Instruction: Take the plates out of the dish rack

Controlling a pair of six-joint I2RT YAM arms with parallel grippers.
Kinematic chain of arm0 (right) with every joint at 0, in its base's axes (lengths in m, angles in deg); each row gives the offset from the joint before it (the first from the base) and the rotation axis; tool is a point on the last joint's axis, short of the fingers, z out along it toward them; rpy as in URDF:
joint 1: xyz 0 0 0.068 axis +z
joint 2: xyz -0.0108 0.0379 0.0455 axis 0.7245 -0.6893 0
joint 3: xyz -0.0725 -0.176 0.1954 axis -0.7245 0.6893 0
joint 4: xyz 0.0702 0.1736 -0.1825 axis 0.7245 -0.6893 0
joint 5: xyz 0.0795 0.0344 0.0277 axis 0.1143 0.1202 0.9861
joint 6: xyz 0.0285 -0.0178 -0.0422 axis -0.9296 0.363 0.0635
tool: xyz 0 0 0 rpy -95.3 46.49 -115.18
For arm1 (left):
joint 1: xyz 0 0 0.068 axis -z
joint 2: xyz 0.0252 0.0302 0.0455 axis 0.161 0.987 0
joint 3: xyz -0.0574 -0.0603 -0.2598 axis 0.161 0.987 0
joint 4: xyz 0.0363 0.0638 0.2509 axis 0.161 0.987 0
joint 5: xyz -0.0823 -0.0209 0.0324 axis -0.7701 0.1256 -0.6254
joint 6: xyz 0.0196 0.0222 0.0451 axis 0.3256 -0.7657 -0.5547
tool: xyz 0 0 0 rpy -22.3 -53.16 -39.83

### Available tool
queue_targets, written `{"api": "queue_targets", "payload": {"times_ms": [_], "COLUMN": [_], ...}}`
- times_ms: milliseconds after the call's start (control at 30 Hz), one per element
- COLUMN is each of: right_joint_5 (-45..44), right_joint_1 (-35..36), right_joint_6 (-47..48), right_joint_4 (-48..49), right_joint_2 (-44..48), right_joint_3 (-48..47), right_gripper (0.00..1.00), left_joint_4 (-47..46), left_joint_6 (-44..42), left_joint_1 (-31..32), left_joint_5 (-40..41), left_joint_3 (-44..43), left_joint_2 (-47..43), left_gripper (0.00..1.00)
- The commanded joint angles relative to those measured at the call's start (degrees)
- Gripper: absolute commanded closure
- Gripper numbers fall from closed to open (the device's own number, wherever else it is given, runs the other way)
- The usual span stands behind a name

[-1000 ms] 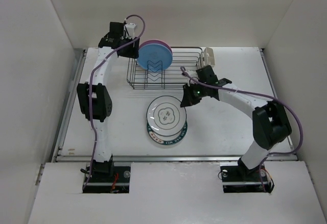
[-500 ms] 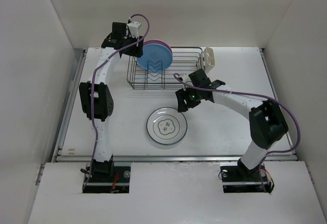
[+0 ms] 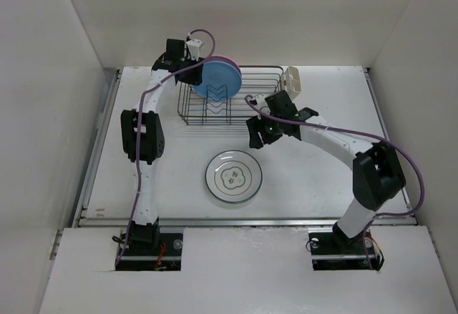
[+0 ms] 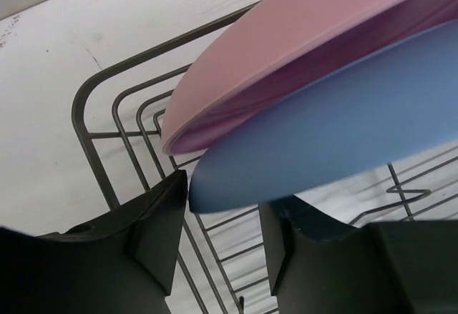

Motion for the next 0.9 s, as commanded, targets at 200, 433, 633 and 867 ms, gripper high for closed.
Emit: {"api": "queue_targets", "payload": {"times_ms": [200, 433, 633, 867], "right_joint_5": [0.1, 0.1, 0.1, -4.0], "right_joint_1": [0.3, 0.3, 0.3, 0.3], "right_joint_6": [-0.2, -0.2, -1.6, -6.2], "right_joint_4": [-0.1, -0.6, -0.6, 4.0], "right_joint_2": [-2.2, -2.7, -3.2, 2.2], "right_joint_3": [-4.5, -5.6, -6.7, -8.0], "right_gripper": [0.34, 0.34, 0.34, 0.30], "left_joint_4": [-3.9, -0.8, 3.1, 6.8], "left_joint_6": [0.5, -1.9, -4.3, -0.6], "left_joint_1": [0.2, 0.2, 0.2, 0.2], "left_joint_5": [1.0, 1.8, 1.2, -0.9], "left_joint_3": [-3.3, -2.6, -2.9, -8.9], "left_joint_2": [1.0, -3.8, -10.1, -11.9], "left_gripper": [0.73, 1.00, 1.00, 1.00]}}
